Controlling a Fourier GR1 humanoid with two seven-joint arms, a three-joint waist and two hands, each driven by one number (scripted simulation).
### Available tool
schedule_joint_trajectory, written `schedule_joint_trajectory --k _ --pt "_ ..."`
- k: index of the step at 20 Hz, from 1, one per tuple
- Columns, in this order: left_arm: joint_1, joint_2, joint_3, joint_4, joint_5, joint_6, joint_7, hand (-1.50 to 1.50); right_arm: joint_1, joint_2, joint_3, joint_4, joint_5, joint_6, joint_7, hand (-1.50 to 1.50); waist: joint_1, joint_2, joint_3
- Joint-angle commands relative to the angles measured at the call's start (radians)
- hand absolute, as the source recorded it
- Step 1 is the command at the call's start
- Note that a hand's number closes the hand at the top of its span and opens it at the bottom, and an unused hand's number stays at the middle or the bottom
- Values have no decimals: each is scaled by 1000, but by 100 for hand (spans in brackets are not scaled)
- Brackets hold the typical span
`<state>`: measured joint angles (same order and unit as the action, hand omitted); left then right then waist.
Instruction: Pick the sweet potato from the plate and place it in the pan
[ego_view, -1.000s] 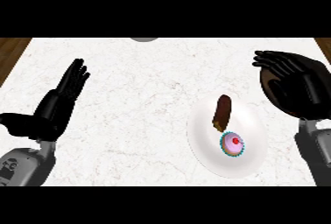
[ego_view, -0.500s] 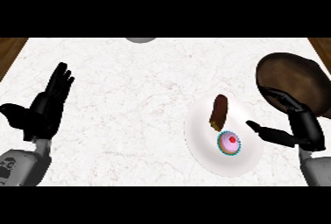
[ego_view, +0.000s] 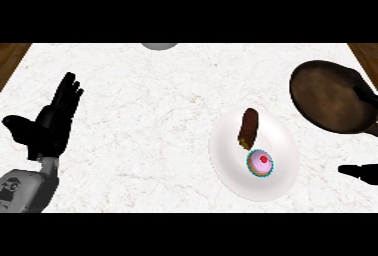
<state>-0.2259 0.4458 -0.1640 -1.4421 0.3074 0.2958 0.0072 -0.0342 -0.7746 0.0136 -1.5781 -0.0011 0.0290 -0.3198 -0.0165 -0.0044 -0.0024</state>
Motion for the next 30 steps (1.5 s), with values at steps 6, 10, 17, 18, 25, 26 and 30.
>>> schedule_joint_trajectory --k 6,10,17,18,25,26,30 --pt "33 -10 25 14 -17 -51 -33 0 -155 -112 16 -294 14 112 497 -150 21 4 1" --pt "-32 -64 -7 -20 -63 4 55 0 -299 -40 115 -251 137 106 571 -150 30 6 2" --pt "-3 -71 41 -3 -88 -44 18 0 -267 77 151 -354 90 212 641 -150 16 2 2" --pt "-66 -62 88 57 -62 -75 35 0 -272 76 96 -257 60 246 545 -150 15 5 2" --pt "-5 -98 80 -8 -121 -66 31 0 -342 175 194 -317 195 279 799 -150 19 3 2" --pt "27 -88 99 -26 -107 -88 25 0 -335 226 220 -317 222 257 816 -150 21 3 2" --pt "13 -112 132 46 -116 -124 -29 0 -298 232 172 -282 278 285 783 -150 16 4 2"
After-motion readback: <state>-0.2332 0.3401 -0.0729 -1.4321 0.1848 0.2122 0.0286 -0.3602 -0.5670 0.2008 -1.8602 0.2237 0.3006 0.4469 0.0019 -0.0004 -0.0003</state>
